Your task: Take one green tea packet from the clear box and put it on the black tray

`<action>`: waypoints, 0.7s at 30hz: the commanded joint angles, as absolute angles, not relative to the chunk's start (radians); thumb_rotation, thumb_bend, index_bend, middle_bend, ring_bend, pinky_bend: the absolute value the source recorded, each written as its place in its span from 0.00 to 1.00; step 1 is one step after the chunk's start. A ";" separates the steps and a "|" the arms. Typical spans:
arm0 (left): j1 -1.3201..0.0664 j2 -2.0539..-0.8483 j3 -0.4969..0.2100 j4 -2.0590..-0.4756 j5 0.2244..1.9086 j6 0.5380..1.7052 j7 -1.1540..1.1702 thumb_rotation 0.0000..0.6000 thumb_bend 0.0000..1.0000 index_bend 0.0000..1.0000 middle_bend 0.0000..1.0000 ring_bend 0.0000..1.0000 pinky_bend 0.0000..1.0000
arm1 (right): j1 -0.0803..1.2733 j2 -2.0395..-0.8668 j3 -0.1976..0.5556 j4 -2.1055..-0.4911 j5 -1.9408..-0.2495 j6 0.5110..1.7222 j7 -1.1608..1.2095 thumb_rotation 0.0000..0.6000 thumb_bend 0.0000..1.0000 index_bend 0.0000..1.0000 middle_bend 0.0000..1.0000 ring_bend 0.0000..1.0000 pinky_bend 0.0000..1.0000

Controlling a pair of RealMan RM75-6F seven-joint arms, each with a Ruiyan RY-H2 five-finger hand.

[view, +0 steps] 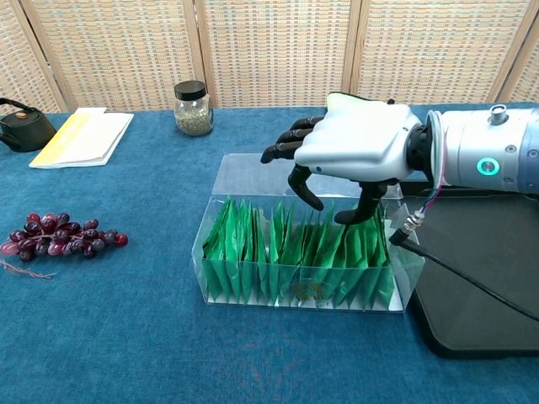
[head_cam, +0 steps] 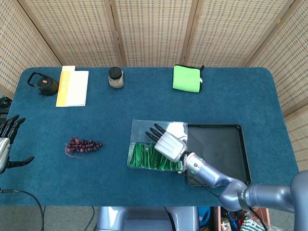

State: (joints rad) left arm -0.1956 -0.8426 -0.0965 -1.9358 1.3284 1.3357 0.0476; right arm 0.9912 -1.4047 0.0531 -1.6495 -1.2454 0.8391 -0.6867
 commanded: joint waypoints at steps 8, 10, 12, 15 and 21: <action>-0.196 -0.841 -0.097 -1.935 1.328 1.336 0.043 1.00 0.06 0.00 0.00 0.00 0.00 | 0.995 -1.416 0.053 -1.640 -1.219 0.830 -0.711 1.00 0.51 0.55 0.13 0.00 0.05; -0.196 -0.841 -0.097 -1.935 1.328 1.336 0.042 1.00 0.06 0.00 0.00 0.00 0.00 | 0.995 -1.418 0.053 -1.638 -1.216 0.830 -0.714 1.00 0.52 0.55 0.13 0.00 0.06; -0.196 -0.841 -0.097 -1.934 1.328 1.336 0.041 1.00 0.06 0.00 0.00 0.00 0.00 | 0.995 -1.420 0.054 -1.635 -1.214 0.831 -0.715 1.00 0.52 0.55 0.13 0.00 0.06; -0.196 -0.840 -0.097 -1.934 1.329 1.336 0.040 1.00 0.06 0.00 0.00 0.00 0.00 | 0.994 -1.421 0.053 -1.633 -1.212 0.831 -0.715 1.00 0.53 0.55 0.13 0.00 0.06; -0.196 -0.839 -0.097 -1.935 1.329 1.336 0.039 1.00 0.06 0.00 0.00 0.00 0.00 | 0.993 -1.422 0.052 -1.629 -1.209 0.831 -0.716 1.00 0.54 0.57 0.13 0.00 0.06</action>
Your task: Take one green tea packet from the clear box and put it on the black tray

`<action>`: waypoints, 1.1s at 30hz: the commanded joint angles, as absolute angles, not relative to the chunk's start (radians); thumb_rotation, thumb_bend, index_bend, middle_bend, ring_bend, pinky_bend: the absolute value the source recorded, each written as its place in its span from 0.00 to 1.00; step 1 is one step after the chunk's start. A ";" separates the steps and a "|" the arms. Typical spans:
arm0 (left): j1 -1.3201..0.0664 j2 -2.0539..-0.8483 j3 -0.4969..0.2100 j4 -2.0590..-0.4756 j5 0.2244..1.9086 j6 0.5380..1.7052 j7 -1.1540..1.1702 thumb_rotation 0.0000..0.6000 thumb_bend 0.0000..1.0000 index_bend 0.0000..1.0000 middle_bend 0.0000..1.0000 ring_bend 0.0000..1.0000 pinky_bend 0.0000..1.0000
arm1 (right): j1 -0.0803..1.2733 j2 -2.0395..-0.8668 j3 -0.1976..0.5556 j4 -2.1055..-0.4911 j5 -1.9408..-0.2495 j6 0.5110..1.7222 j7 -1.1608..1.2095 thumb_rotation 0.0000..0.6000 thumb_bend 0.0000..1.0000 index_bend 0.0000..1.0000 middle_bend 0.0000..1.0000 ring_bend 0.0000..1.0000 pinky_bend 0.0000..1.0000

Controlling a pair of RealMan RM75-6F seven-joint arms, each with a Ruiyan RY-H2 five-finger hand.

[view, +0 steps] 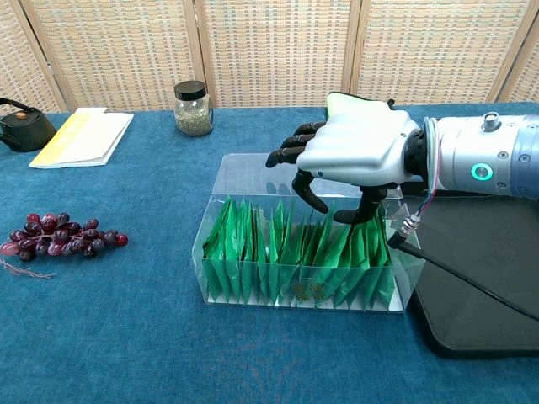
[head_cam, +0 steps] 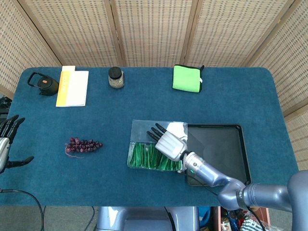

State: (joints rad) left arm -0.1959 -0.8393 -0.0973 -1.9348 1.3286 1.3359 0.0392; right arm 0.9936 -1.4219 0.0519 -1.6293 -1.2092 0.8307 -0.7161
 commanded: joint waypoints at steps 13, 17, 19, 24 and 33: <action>-0.196 -0.838 -0.097 -1.934 1.329 1.335 0.035 1.00 0.06 0.00 0.00 0.00 0.00 | 0.991 -1.425 0.043 -1.621 -1.216 0.829 -0.718 1.00 0.59 0.59 0.14 0.00 0.06; -0.196 -0.837 -0.097 -1.934 1.330 1.335 0.034 1.00 0.06 0.00 0.00 0.00 0.00 | 0.991 -1.428 0.040 -1.617 -1.221 0.828 -0.718 1.00 0.60 0.59 0.14 0.00 0.06; -0.196 -0.837 -0.097 -1.934 1.330 1.335 0.033 1.00 0.06 0.00 0.00 0.00 0.00 | 0.991 -1.430 0.039 -1.615 -1.224 0.829 -0.719 1.00 0.60 0.59 0.14 0.00 0.07; -0.197 -0.836 -0.097 -1.934 1.330 1.334 0.031 1.00 0.06 0.00 0.00 0.00 0.00 | 0.988 -1.437 0.037 -1.606 -1.233 0.831 -0.716 1.00 0.61 0.62 0.14 0.00 0.08; -0.198 -0.836 -0.097 -1.933 1.331 1.332 0.031 1.00 0.06 0.00 0.00 0.00 0.00 | 0.984 -1.433 0.041 -1.607 -1.252 0.839 -0.701 1.00 0.63 0.66 0.15 0.00 0.09</action>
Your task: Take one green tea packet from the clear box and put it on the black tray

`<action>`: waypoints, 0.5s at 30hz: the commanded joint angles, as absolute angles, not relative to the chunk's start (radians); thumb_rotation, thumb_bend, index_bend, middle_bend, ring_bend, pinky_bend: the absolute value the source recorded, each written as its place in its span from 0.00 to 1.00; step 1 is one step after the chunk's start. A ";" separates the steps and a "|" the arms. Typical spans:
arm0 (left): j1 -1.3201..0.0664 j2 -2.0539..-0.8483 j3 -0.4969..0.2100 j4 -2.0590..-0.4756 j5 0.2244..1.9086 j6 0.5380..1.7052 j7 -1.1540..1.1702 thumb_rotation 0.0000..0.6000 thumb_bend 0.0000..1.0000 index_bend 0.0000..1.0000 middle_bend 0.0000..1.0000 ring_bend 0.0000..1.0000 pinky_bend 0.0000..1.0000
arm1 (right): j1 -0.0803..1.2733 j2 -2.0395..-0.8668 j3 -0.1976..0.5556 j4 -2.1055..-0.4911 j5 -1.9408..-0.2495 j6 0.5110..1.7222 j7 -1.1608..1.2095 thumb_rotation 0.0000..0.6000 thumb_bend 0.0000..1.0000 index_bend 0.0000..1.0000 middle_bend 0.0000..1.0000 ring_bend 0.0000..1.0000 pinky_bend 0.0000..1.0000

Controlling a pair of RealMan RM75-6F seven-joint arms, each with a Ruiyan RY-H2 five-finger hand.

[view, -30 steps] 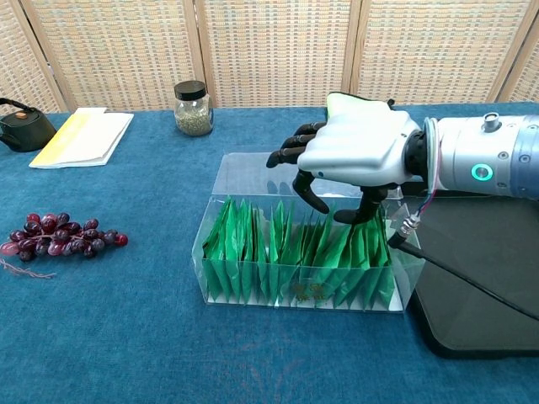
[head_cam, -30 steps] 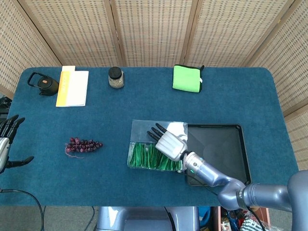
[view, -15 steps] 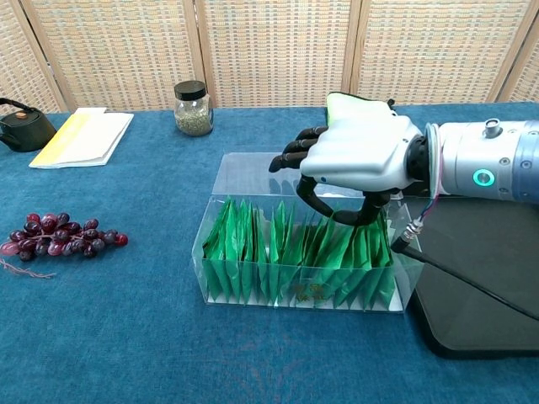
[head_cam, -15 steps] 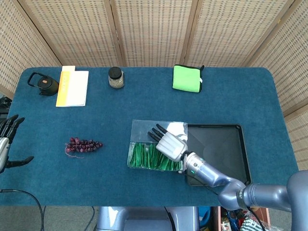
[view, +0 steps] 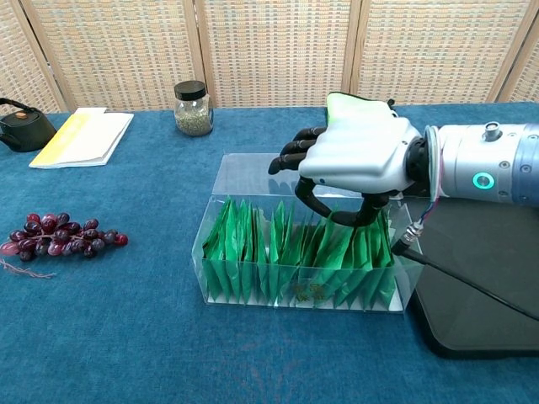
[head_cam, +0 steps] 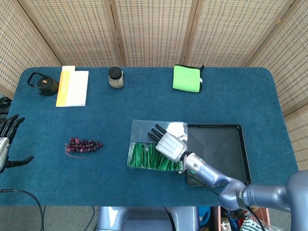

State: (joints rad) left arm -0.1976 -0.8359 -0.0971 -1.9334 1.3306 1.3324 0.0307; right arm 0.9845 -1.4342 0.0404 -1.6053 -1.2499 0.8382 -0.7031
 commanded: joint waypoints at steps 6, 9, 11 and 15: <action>-0.198 -0.836 -0.097 -1.934 1.331 1.332 0.032 1.00 0.06 0.00 0.00 0.00 0.00 | 0.981 -1.424 0.041 -1.616 -1.265 0.842 -0.696 1.00 0.64 0.67 0.16 0.00 0.09; -0.197 -0.836 -0.096 -1.935 1.331 1.333 0.032 1.00 0.06 0.00 0.00 0.00 0.00 | 0.979 -1.418 0.042 -1.628 -1.274 0.846 -0.695 1.00 0.64 0.67 0.16 0.00 0.09; -0.197 -0.836 -0.097 -1.935 1.331 1.333 0.032 1.00 0.06 0.00 0.00 0.00 0.00 | 0.978 -1.412 0.044 -1.637 -1.279 0.849 -0.695 1.00 0.64 0.67 0.16 0.00 0.09; -0.197 -0.835 -0.097 -1.934 1.331 1.333 0.030 1.00 0.06 0.00 0.00 0.00 0.00 | 0.976 -1.405 0.047 -1.649 -1.284 0.854 -0.693 1.00 0.64 0.67 0.16 0.00 0.09</action>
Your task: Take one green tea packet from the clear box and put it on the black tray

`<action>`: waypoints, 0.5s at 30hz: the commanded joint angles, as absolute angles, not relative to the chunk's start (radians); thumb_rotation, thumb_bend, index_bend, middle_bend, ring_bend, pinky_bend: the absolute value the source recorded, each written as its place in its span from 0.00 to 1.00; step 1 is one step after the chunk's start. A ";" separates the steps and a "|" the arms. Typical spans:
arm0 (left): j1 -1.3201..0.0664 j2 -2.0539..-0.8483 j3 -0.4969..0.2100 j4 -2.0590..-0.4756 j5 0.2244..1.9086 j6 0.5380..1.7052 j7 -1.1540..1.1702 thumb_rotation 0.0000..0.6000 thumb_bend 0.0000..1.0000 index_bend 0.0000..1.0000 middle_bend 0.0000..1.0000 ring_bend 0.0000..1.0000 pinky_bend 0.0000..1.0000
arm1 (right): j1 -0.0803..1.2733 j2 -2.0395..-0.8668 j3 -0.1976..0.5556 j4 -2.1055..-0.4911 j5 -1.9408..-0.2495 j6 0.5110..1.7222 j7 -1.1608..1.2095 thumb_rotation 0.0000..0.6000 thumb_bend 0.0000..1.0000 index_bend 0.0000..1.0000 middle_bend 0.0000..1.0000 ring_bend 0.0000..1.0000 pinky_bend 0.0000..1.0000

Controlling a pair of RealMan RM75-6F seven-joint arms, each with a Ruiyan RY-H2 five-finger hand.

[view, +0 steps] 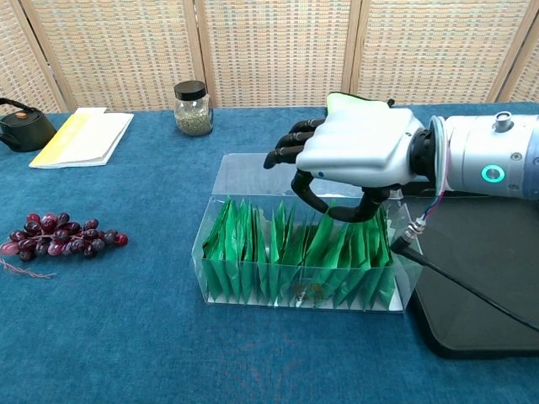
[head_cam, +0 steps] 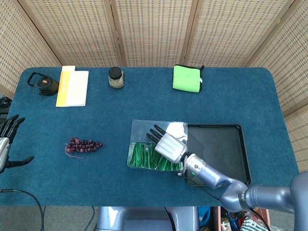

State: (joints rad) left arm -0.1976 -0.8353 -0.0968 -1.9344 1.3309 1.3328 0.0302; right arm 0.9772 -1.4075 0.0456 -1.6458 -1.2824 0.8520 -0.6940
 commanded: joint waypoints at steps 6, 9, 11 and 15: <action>-0.197 -0.835 -0.096 -1.934 1.334 1.333 0.029 1.00 0.06 0.00 0.00 0.00 0.00 | 0.972 -1.393 0.051 -1.666 -1.293 0.862 -0.691 1.00 0.64 0.67 0.16 0.00 0.09; -0.197 -0.835 -0.095 -1.935 1.334 1.333 0.031 1.00 0.06 0.00 0.00 0.00 0.00 | 0.970 -1.385 0.056 -1.679 -1.299 0.867 -0.688 1.00 0.64 0.67 0.16 0.00 0.09; -0.197 -0.835 -0.095 -1.936 1.333 1.333 0.032 1.00 0.06 0.00 0.00 0.00 0.00 | 0.969 -1.376 0.061 -1.691 -1.304 0.873 -0.686 1.00 0.64 0.67 0.16 0.00 0.09; -0.198 -0.836 -0.094 -1.937 1.333 1.331 0.035 1.00 0.06 0.00 0.00 0.00 0.00 | 0.967 -1.345 0.079 -1.735 -1.314 0.891 -0.681 1.00 0.64 0.67 0.16 0.00 0.09</action>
